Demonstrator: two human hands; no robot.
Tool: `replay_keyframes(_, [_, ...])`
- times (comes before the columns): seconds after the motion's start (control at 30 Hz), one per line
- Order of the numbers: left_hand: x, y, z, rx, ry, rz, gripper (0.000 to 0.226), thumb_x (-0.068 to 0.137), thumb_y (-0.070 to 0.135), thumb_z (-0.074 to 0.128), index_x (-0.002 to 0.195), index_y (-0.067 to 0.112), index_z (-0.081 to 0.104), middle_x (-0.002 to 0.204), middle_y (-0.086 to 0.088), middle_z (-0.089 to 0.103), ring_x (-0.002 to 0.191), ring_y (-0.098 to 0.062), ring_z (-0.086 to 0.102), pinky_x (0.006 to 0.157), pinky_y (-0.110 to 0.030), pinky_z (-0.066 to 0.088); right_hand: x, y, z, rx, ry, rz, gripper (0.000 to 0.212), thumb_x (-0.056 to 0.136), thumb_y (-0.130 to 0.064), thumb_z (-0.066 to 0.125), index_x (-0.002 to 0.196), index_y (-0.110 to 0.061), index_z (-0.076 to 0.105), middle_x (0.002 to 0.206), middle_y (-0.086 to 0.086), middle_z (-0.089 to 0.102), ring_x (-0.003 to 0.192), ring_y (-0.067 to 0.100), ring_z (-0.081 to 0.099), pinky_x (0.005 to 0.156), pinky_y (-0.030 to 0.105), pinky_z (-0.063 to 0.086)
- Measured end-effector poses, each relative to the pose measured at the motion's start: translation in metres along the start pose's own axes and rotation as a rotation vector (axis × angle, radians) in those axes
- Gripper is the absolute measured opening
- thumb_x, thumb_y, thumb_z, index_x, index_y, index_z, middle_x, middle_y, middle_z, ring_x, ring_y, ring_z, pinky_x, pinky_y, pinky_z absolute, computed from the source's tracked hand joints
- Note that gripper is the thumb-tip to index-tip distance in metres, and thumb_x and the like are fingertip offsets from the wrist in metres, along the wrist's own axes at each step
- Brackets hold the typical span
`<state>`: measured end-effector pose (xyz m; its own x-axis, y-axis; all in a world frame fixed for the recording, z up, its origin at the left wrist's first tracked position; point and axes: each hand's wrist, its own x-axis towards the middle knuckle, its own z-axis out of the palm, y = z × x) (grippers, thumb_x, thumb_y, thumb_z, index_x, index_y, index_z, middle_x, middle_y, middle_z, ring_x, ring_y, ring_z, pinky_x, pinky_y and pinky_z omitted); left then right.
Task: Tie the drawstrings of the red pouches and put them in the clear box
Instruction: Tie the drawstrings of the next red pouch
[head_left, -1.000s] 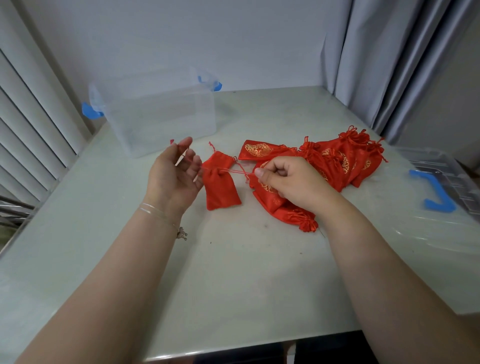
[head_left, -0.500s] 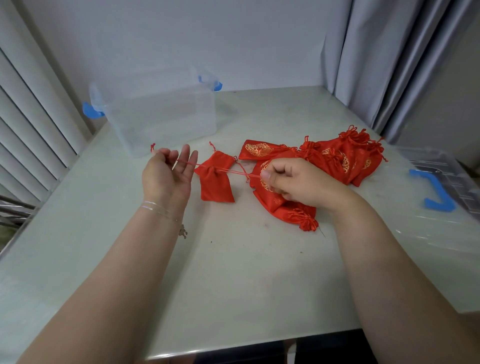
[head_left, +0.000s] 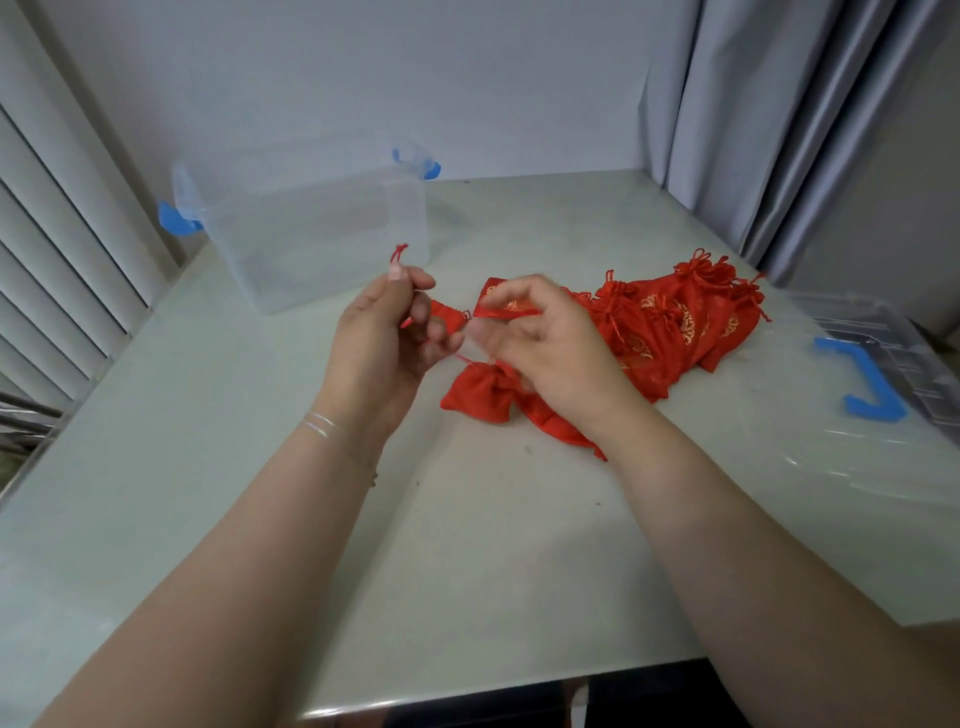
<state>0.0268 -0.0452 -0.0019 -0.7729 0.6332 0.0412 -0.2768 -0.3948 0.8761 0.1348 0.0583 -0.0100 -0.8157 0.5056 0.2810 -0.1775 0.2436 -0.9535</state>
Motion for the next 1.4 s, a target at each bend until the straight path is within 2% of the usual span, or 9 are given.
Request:
replay_keyframes(0.1, [-0.011, 0.0, 0.006, 0.149, -0.152, 0.182, 0.031, 0.102, 0.023, 0.036, 0.082, 0.012, 0.058, 0.063, 0.003, 0.05, 0.063, -0.012, 0.056, 0.058, -0.024, 0.049, -0.001, 0.005, 0.001, -0.284, -0.077, -0.039, 0.016, 0.082, -0.027, 0.072, 0.093, -0.017, 0.067, 0.042, -0.01, 0.035, 0.043, 0.006, 0.031, 0.053, 0.029, 0.026])
replay_keyframes(0.23, [-0.017, -0.002, 0.011, 0.251, -0.182, 0.216, 0.029, 0.097, 0.034, 0.042, 0.096, 0.016, 0.065, 0.087, 0.001, 0.06, 0.077, -0.011, 0.057, 0.064, -0.021, 0.048, -0.001, 0.007, -0.009, -0.173, -0.083, 0.005, 0.019, 0.087, -0.024, 0.067, 0.084, -0.006, 0.067, 0.05, 0.013, 0.049, 0.052, 0.013, 0.042, 0.058, 0.028, 0.032])
replay_keyframes(0.43, [-0.017, -0.011, 0.012, 0.798, -0.157, 0.452, 0.036, 0.08, 0.044, 0.063, 0.114, 0.037, 0.056, 0.101, 0.015, 0.06, 0.103, -0.012, 0.059, 0.086, -0.028, 0.048, 0.001, 0.005, -0.014, 0.071, -0.08, 0.091, 0.024, 0.089, -0.024, 0.06, 0.069, -0.011, 0.055, 0.044, -0.005, 0.046, 0.039, 0.007, 0.033, 0.04, 0.015, 0.027])
replay_keyframes(0.67, [-0.014, -0.014, 0.008, 0.638, -0.371, 0.131, 0.031, 0.078, 0.029, 0.073, 0.102, 0.014, 0.06, 0.09, -0.014, 0.063, 0.083, -0.018, 0.059, 0.081, -0.031, 0.049, 0.002, 0.001, -0.014, 0.363, -0.047, 0.12, 0.023, 0.096, -0.015, 0.05, 0.081, -0.007, 0.065, 0.048, -0.001, 0.046, 0.035, 0.002, 0.034, 0.035, 0.014, 0.019])
replay_keyframes(0.83, [-0.015, -0.012, 0.005, 0.617, -0.479, -0.02, 0.014, 0.076, 0.028, 0.063, 0.084, 0.016, 0.062, 0.082, -0.001, 0.06, 0.073, -0.007, 0.054, 0.069, -0.015, 0.044, 0.005, 0.001, -0.024, 0.535, 0.008, 0.18, 0.028, 0.098, -0.021, 0.047, 0.08, -0.01, 0.064, 0.045, -0.006, 0.031, 0.035, 0.004, 0.02, 0.041, 0.02, 0.008])
replay_keyframes(1.07, [-0.014, -0.008, 0.005, 0.298, -0.493, -0.2, 0.005, 0.086, 0.013, 0.06, 0.086, 0.008, 0.057, 0.07, 0.005, 0.064, 0.066, -0.005, 0.059, 0.065, -0.015, 0.048, 0.009, 0.002, -0.031, 0.748, -0.016, 0.317, 0.026, 0.097, -0.029, 0.044, 0.084, -0.013, 0.06, 0.046, -0.008, 0.033, 0.034, 0.001, 0.021, 0.033, 0.014, 0.014])
replay_keyframes(1.17, [-0.016, -0.003, 0.007, 0.677, -0.433, -0.03, 0.004, 0.087, 0.013, 0.063, 0.083, 0.012, 0.062, 0.066, 0.007, 0.063, 0.062, -0.007, 0.056, 0.061, -0.021, 0.047, 0.009, 0.0, -0.034, 0.805, -0.008, 0.345, 0.027, 0.098, -0.03, 0.042, 0.083, -0.015, 0.058, 0.045, -0.009, 0.033, 0.032, 0.002, 0.021, 0.032, 0.014, 0.014])
replay_keyframes(1.3, [-0.011, -0.005, -0.002, 1.357, -0.296, 0.553, 0.008, 0.078, 0.038, 0.066, 0.079, 0.031, 0.063, 0.067, 0.018, 0.056, 0.078, -0.003, 0.044, 0.087, -0.027, 0.028, 0.009, -0.001, -0.03, 0.897, 0.018, 0.387, 0.029, 0.1, -0.03, 0.038, 0.082, -0.015, 0.054, 0.044, -0.009, 0.033, 0.031, 0.003, 0.023, 0.031, 0.013, 0.018])
replay_keyframes(1.4, [-0.008, -0.012, -0.001, 1.601, -0.25, 0.852, 0.019, 0.073, 0.041, 0.065, 0.084, 0.025, 0.065, 0.068, 0.015, 0.058, 0.078, -0.015, 0.046, 0.082, -0.029, 0.028, 0.009, 0.0, -0.028, 1.007, 0.035, 0.411, 0.03, 0.101, -0.03, 0.037, 0.08, -0.015, 0.052, 0.044, -0.009, 0.034, 0.03, 0.003, 0.024, 0.031, 0.013, 0.018])
